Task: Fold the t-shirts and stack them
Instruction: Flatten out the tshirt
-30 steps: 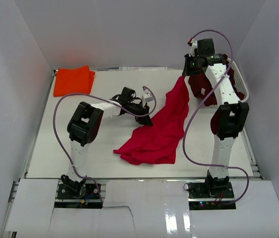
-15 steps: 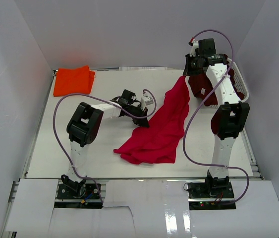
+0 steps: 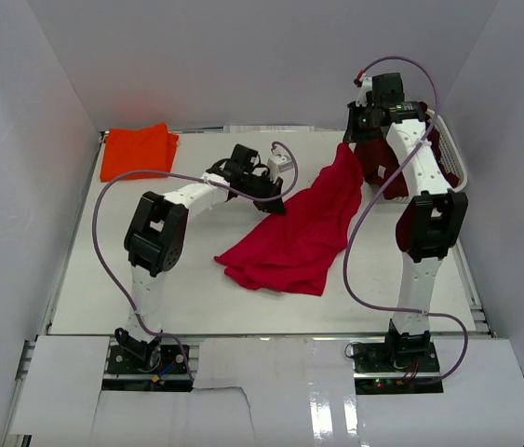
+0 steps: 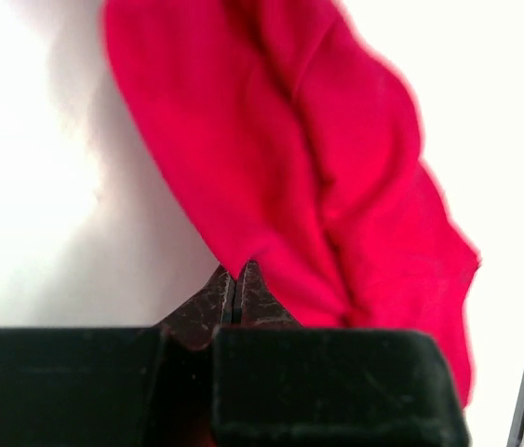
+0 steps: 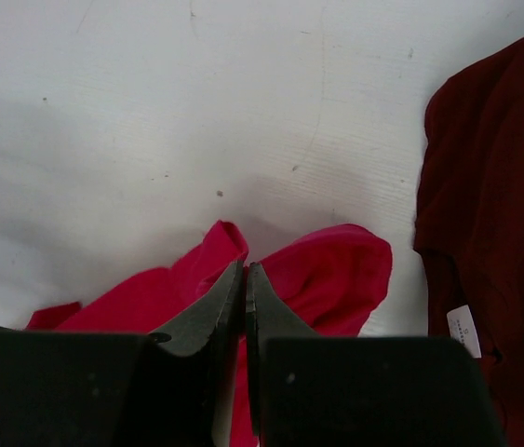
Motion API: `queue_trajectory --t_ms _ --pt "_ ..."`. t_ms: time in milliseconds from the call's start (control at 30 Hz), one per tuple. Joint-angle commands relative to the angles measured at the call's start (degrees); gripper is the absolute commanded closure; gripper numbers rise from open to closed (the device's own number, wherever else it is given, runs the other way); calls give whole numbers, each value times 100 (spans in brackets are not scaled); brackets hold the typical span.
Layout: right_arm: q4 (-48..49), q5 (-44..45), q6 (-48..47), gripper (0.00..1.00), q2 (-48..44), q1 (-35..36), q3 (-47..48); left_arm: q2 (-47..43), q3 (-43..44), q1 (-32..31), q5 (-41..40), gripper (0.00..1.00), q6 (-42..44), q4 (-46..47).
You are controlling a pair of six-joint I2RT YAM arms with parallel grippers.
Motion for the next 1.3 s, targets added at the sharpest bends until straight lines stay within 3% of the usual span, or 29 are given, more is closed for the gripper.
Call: queue_trajectory --t_ms 0,233,533,700,833,967,1133,1267 --pt "206 -90 -33 92 61 -43 -23 -80 772 -21 98 100 -34 -363" --pt "241 -29 -42 92 43 -43 -120 272 1555 -21 204 100 -43 -637" --pt "294 235 28 92 -36 -43 -208 966 2459 -21 -1025 100 -183 -400" --pt "320 551 73 92 -132 -61 -234 1195 2751 -21 -1053 100 -464 -190" --pt "294 507 73 92 -159 -69 -278 932 2804 -21 -1087 100 -684 -145" --pt "364 411 116 92 -299 -69 -541 257 2707 -21 -1867 100 -754 -408" --pt "864 -116 283 92 -1046 9 -1428 -386 2585 -21 -2196 100 -851 -1172" --pt "699 -389 319 92 -1476 307 -1727 -966 2172 -91 -2169 100 -1088 -1463"
